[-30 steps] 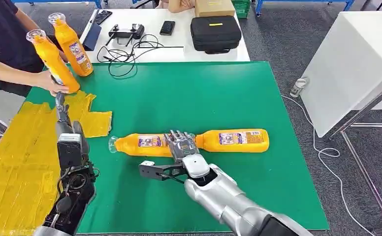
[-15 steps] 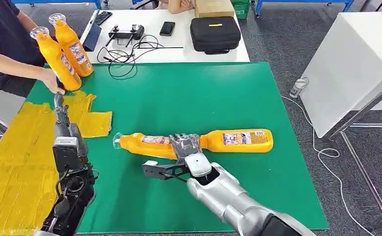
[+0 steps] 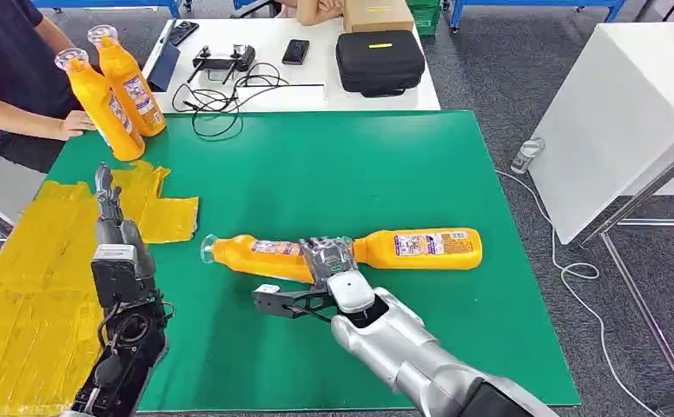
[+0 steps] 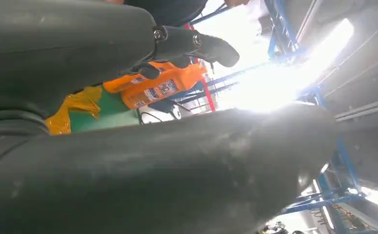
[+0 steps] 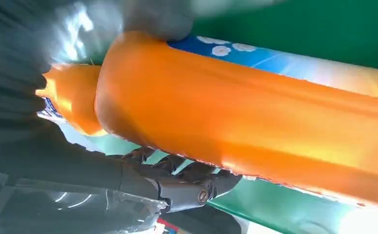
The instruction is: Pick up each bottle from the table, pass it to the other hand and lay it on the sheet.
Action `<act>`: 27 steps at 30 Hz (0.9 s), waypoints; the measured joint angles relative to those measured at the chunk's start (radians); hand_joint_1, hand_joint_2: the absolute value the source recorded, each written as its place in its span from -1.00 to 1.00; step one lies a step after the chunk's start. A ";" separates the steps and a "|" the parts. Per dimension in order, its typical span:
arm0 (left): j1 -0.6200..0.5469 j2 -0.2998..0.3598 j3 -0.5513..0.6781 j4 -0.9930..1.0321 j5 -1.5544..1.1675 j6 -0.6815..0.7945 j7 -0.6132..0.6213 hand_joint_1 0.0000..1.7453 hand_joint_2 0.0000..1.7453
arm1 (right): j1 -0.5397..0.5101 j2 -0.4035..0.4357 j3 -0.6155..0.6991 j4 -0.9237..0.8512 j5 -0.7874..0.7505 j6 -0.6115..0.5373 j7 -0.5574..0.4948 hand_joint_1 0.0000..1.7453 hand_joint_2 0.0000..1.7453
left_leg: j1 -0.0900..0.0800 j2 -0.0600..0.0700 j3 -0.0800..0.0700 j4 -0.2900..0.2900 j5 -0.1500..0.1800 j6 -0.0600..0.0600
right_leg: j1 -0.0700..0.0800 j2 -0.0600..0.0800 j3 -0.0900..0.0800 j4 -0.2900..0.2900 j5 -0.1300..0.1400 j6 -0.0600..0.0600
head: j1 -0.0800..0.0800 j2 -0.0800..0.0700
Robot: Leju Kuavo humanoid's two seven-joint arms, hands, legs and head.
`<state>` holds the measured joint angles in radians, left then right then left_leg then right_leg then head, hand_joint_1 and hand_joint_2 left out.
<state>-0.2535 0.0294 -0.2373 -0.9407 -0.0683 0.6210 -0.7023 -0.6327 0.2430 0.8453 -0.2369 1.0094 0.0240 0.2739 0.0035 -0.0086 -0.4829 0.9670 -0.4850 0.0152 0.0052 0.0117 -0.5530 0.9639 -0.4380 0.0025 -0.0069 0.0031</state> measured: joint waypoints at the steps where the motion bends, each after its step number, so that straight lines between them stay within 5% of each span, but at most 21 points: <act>1: 0.001 0.001 0.000 -0.002 0.002 0.000 0.000 -1.00 -1.00 | 0.000 0.000 0.000 0.000 0.000 0.000 0.000 0.78 1.00 | 0.000 0.000 0.000 0.000 0.000 0.000 | 0.000 0.000 0.000 0.000 0.000 0.000 | 0.000 0.000; 2: 0.003 0.002 0.000 -0.004 0.005 0.000 0.000 -1.00 -1.00 | 0.001 0.000 0.000 0.000 0.001 0.000 0.000 -0.86 1.00 | 0.000 0.000 0.000 0.000 0.000 0.000 | 0.000 0.000 0.000 0.000 0.000 0.000 | 0.000 0.000; 3: 0.004 0.002 0.000 -0.006 0.006 0.000 0.000 -1.00 -1.00 | 0.001 0.000 0.000 0.000 0.002 0.000 0.000 -1.00 1.00 | 0.000 0.000 0.000 0.000 0.000 0.000 | 0.000 0.000 0.000 0.000 0.000 0.000 | 0.000 0.000; 18: 0.003 0.006 -0.006 -0.014 0.019 -0.003 0.000 -1.00 -1.00 | 0.009 -0.011 -0.006 0.002 0.003 0.123 0.028 -1.00 1.00 | 0.000 0.000 0.004 0.000 0.000 0.000 | 0.000 0.000 0.004 0.000 0.000 0.000 | 0.000 0.000; 19: 0.003 0.006 -0.007 -0.014 0.020 -0.003 0.000 -1.00 -1.00 | 0.009 -0.011 -0.008 0.002 0.003 0.126 0.028 -0.72 1.00 | 0.000 0.000 0.005 0.000 0.000 0.000 | 0.000 0.000 0.004 0.000 0.000 0.000 | 0.000 0.000; 20: 0.003 0.006 -0.008 -0.014 0.021 -0.003 0.000 -1.00 -1.00 | 0.009 -0.011 -0.009 0.002 0.003 0.130 0.029 0.94 1.00 | 0.000 0.000 0.005 0.000 0.000 0.000 | 0.000 0.000 0.005 0.000 0.000 0.000 | 0.000 0.000; 27: 0.002 0.006 -0.012 -0.014 0.021 -0.003 0.000 -1.00 -1.00 | 0.012 -0.013 -0.019 0.002 -0.001 0.134 0.028 1.00 1.00 | 0.000 0.001 0.007 0.000 0.000 0.000 | 0.000 0.000 0.006 0.000 0.000 0.000 | 0.000 0.000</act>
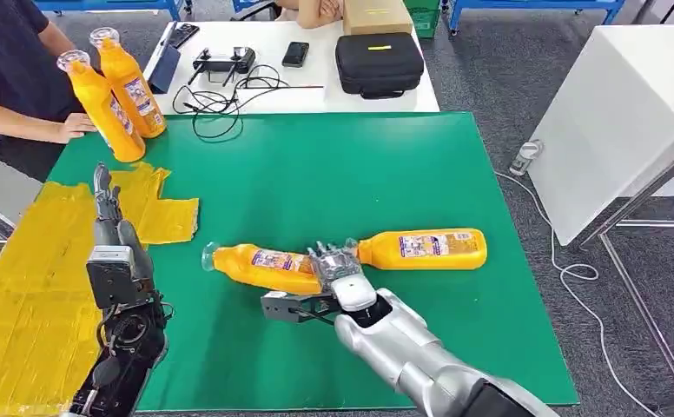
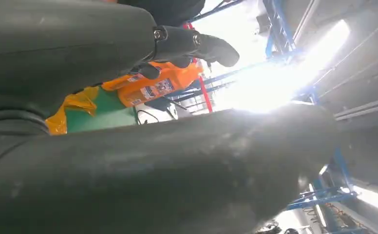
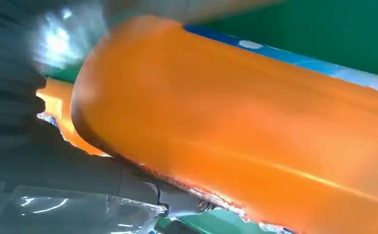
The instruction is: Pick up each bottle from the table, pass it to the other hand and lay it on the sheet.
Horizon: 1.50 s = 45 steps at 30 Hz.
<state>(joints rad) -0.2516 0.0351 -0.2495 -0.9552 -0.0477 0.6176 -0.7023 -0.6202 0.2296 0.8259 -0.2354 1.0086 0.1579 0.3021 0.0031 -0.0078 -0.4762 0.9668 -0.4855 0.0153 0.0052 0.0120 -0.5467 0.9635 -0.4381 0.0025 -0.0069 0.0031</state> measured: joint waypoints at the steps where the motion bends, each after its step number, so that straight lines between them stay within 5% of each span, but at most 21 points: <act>1: 0.000 0.000 -0.001 0.000 0.000 0.000 0.000 -1.00 -1.00 | 0.001 0.000 0.000 0.000 -0.001 -0.002 -0.001 1.00 1.00 | 0.000 0.000 0.000 0.000 0.000 0.000 | 0.000 0.000 0.000 0.000 0.000 0.000 | 0.000 0.000; 22: 0.000 0.000 -0.004 -0.002 0.000 -0.002 0.000 -1.00 -1.00 | 0.022 -0.006 -0.052 0.000 -0.044 -0.129 -0.027 1.00 1.00 | 0.000 0.000 0.000 0.000 0.000 0.000 | 0.000 0.000 0.001 0.000 0.000 0.000 | 0.000 0.000; 33: -0.017 -0.008 0.057 0.075 0.173 -0.374 0.042 -1.00 -1.00 | 0.015 -0.016 -0.204 -0.018 -0.172 -0.315 -0.212 1.00 1.00 | 0.000 0.000 -0.005 0.000 0.001 0.000 | 0.000 0.000 -0.004 0.001 0.000 0.000 | 0.000 0.000; 38: -0.017 -0.011 0.091 0.104 0.187 -0.406 0.046 -1.00 -1.00 | 0.002 -0.017 -0.252 -0.030 -0.176 -0.320 -0.219 1.00 1.00 | 0.000 0.000 -0.009 0.000 0.001 0.000 | 0.000 0.000 -0.008 0.001 0.000 0.000 | 0.000 0.000; 39: -0.018 -0.011 0.094 0.107 0.187 -0.407 0.046 -1.00 1.00 | 0.002 -0.017 -0.256 -0.031 -0.176 -0.320 -0.219 1.00 1.00 | 0.000 0.000 -0.009 0.000 0.001 0.000 | 0.000 0.000 -0.008 0.000 0.000 0.000 | 0.000 0.000; 45: -0.018 -0.013 0.117 0.132 0.217 -0.509 0.081 -1.00 1.00 | 0.002 -0.016 -0.283 -0.044 -0.189 -0.355 -0.257 1.00 1.00 | 0.000 -0.001 -0.011 0.000 0.001 0.000 | 0.000 0.000 -0.010 0.001 0.000 0.000 | 0.000 0.000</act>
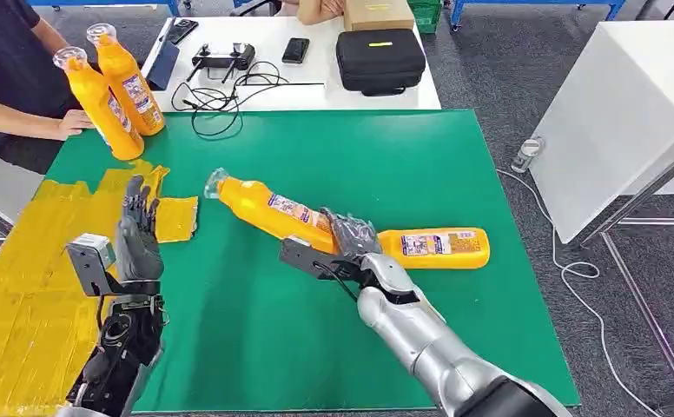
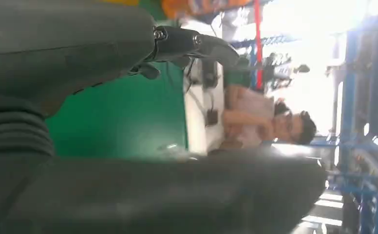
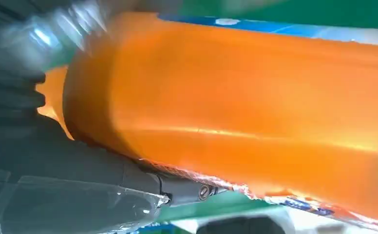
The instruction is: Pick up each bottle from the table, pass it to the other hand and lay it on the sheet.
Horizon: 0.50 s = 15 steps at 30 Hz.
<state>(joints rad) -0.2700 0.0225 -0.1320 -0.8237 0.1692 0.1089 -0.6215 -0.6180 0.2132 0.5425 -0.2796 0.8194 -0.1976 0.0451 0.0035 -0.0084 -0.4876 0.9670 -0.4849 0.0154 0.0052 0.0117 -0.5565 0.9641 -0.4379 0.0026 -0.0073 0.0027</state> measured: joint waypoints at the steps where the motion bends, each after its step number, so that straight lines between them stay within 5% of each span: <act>1: 0.000 0.000 0.006 0.008 0.014 -0.028 0.008 -1.00 1.00 | 0.000 0.000 -0.005 -0.007 -0.005 -0.008 -0.010 1.00 1.00 | 0.000 0.000 0.000 0.000 0.000 0.000 | 0.000 0.000 0.000 0.000 0.000 0.000 | 0.000 0.000; 15: 0.000 -0.020 0.121 0.066 0.161 -0.258 0.107 -1.00 1.00 | -0.004 0.029 -0.032 -0.069 -0.005 -0.042 -0.053 1.00 1.00 | 0.000 0.000 -0.001 0.000 0.000 0.000 | 0.000 0.000 -0.001 0.000 0.000 0.000 | 0.000 0.000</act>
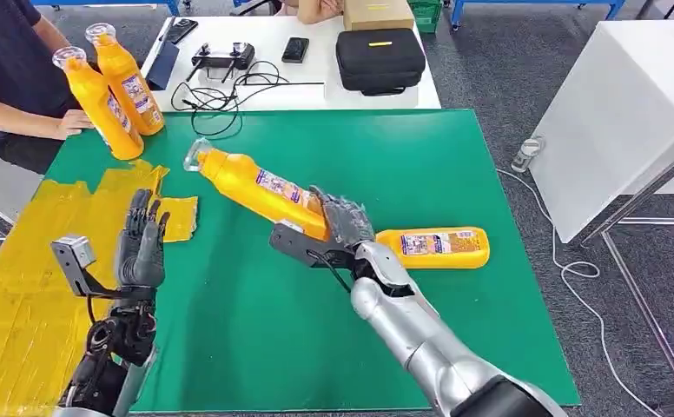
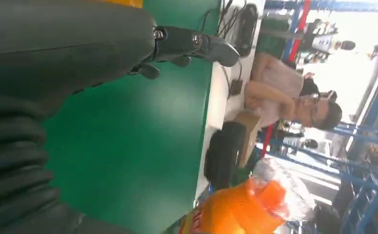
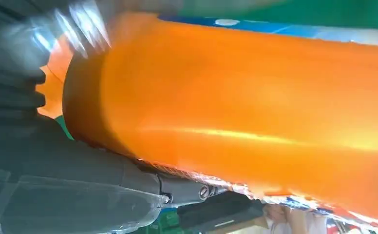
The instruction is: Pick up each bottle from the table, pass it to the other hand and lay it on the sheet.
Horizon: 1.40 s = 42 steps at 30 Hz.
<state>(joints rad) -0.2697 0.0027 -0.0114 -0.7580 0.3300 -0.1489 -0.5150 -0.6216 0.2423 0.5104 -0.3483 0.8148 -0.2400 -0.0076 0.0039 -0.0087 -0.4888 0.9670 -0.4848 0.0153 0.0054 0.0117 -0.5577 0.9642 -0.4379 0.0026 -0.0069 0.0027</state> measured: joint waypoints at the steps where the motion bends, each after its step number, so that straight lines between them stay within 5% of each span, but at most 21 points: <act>1: -0.001 -0.004 0.004 0.001 0.016 -0.025 0.010 -1.00 1.00 | -0.001 0.004 -0.001 -0.002 0.000 0.000 0.000 1.00 1.00 | 0.000 0.000 0.000 0.000 0.000 0.000 | 0.000 0.000 0.000 0.000 0.000 0.000 | 0.000 0.000; 16: -0.009 -0.096 -0.024 -0.045 0.069 -0.156 0.075 -1.00 1.00 | -0.034 0.072 -0.002 -0.007 0.011 0.026 0.046 1.00 1.00 | 0.000 0.000 0.000 0.000 0.000 0.000 | 0.000 0.000 0.000 0.000 0.000 0.000 | 0.000 0.000; 42: -0.015 -0.143 -0.065 -0.074 0.206 -0.180 0.117 -1.00 1.00 | -0.003 0.111 0.083 -0.015 -0.029 0.034 0.104 1.00 1.00 | 0.000 0.000 0.000 0.000 0.000 0.000 | 0.000 0.000 -0.001 0.000 0.000 0.000 | 0.000 0.000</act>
<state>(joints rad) -0.2846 -0.1408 -0.0767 -0.8324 0.5357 -0.3285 -0.3982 -0.6242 0.3536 0.5937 -0.3636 0.7857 -0.2060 0.0962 0.0038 -0.0085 -0.4893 0.9671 -0.4850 0.0153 0.0054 0.0120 -0.5591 0.9641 -0.4379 0.0027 -0.0069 0.0031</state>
